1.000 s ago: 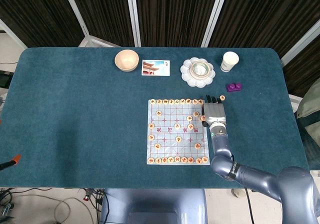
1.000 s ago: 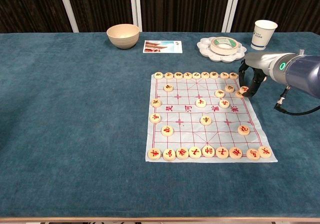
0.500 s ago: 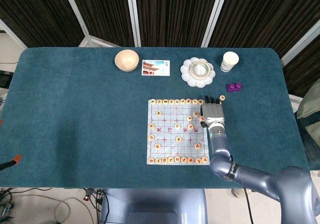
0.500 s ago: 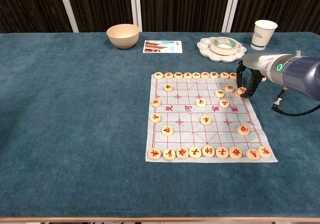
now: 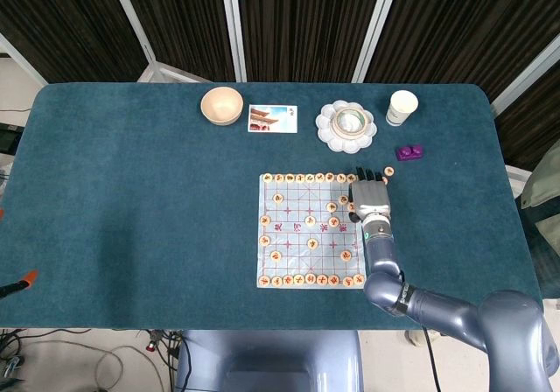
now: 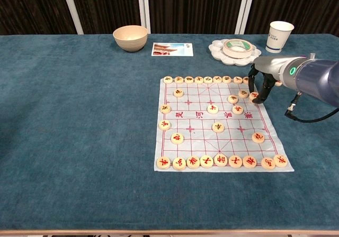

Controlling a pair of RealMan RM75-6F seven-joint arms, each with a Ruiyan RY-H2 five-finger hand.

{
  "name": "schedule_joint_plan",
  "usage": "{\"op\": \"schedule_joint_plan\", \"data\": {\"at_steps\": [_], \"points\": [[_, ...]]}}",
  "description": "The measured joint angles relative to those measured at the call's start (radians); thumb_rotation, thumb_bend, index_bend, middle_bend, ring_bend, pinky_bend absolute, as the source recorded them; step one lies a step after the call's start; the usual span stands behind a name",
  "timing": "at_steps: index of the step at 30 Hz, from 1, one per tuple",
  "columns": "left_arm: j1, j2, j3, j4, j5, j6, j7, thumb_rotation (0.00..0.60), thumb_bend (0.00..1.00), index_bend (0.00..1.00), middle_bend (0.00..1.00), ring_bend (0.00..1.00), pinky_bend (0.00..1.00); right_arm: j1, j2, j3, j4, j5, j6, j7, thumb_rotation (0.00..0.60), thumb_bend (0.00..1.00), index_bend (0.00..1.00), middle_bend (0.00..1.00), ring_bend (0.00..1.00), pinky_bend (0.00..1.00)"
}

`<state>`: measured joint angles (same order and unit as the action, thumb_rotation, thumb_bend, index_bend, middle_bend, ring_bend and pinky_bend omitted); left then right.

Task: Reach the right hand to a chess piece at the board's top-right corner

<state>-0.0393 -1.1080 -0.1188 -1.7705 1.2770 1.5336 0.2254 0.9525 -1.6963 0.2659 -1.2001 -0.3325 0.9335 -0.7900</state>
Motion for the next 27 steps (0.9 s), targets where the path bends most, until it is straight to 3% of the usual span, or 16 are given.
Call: {"op": "schedule_joint_plan", "data": {"at_steps": [27], "points": [[-0.001, -0.001, 0.0, 0.0, -0.003, -0.001, 0.002, 0.6, 0.0, 0.07, 0.0, 0.0, 0.0, 0.004, -0.006, -0.001, 0.011, 0.006, -0.006, -0.006, 0.6, 0.38, 0.48, 0.0, 0.05, 0.09]]}}
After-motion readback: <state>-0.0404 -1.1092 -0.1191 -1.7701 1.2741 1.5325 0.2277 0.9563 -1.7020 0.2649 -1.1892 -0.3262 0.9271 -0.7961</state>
